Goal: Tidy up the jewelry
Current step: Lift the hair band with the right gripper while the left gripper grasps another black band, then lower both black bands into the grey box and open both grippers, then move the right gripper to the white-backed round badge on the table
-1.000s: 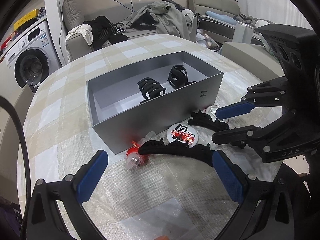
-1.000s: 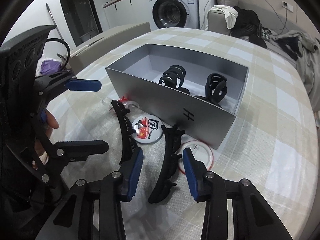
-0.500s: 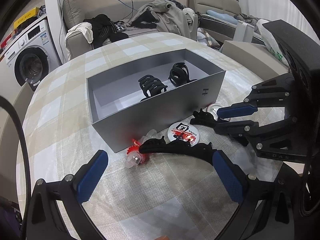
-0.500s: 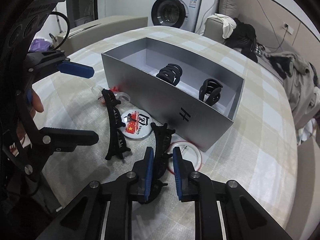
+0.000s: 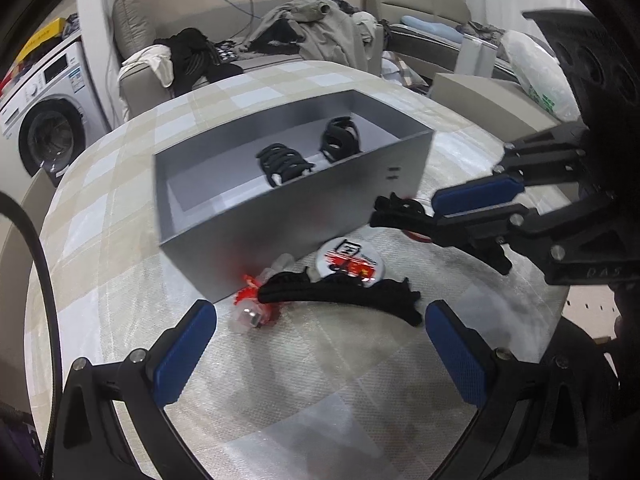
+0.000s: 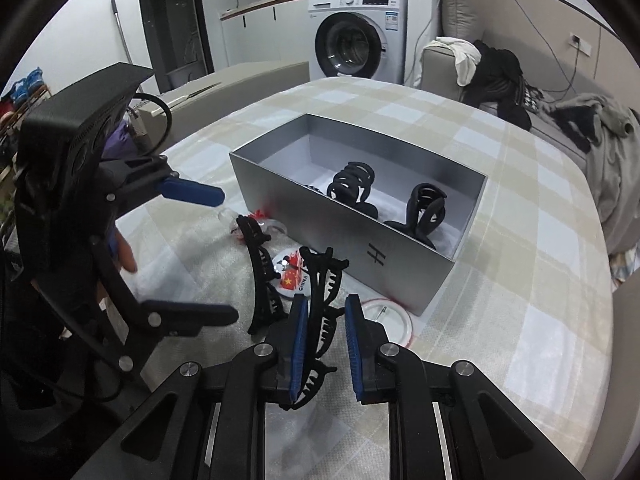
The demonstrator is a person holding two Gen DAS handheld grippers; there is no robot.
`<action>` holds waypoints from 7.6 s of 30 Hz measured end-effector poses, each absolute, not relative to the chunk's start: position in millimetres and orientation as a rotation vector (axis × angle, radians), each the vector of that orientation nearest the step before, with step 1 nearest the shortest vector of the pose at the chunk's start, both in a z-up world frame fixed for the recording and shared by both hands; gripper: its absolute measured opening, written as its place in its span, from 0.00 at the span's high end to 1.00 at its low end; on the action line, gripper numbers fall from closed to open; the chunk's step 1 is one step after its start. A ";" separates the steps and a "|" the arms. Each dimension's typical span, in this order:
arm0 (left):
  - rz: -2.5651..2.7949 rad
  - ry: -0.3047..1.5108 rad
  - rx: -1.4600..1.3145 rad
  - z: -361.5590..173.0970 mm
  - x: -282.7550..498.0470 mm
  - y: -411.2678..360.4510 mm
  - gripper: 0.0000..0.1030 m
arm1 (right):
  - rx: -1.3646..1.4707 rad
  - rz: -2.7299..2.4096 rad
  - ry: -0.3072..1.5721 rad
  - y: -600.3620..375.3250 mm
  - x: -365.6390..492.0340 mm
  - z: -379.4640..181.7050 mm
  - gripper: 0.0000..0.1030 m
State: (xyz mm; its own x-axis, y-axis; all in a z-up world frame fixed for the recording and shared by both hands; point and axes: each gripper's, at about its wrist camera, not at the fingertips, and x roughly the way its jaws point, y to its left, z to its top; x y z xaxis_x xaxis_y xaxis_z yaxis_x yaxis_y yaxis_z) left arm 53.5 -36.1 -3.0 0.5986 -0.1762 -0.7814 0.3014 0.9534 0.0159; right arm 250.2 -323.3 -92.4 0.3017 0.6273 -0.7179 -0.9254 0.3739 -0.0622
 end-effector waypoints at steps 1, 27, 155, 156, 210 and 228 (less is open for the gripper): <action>-0.284 0.881 0.175 -3.7 51.9 -40.1 0.01 | -0.524 1.097 0.669 -321.9 250.9 -91.7 0.83; -0.283 0.816 0.275 -9.2 46.3 -48.1 0.12 | -0.518 1.090 0.681 -324.3 254.9 -91.5 0.83; -0.098 0.834 0.053 -12.1 71.7 2.6 0.01 | -0.443 0.918 0.743 -322.0 285.5 -113.6 0.00; -0.094 0.844 0.060 -13.9 72.4 2.1 0.01 | -0.455 0.912 0.743 -321.3 284.4 -114.9 0.00; -0.081 0.915 0.044 -19.9 75.8 4.4 0.01 | -0.509 0.836 0.780 -350.4 308.2 -114.6 0.32; -0.086 0.917 0.045 -20.8 76.4 3.9 0.01 | -0.446 0.796 0.763 -353.1 319.2 -110.4 0.40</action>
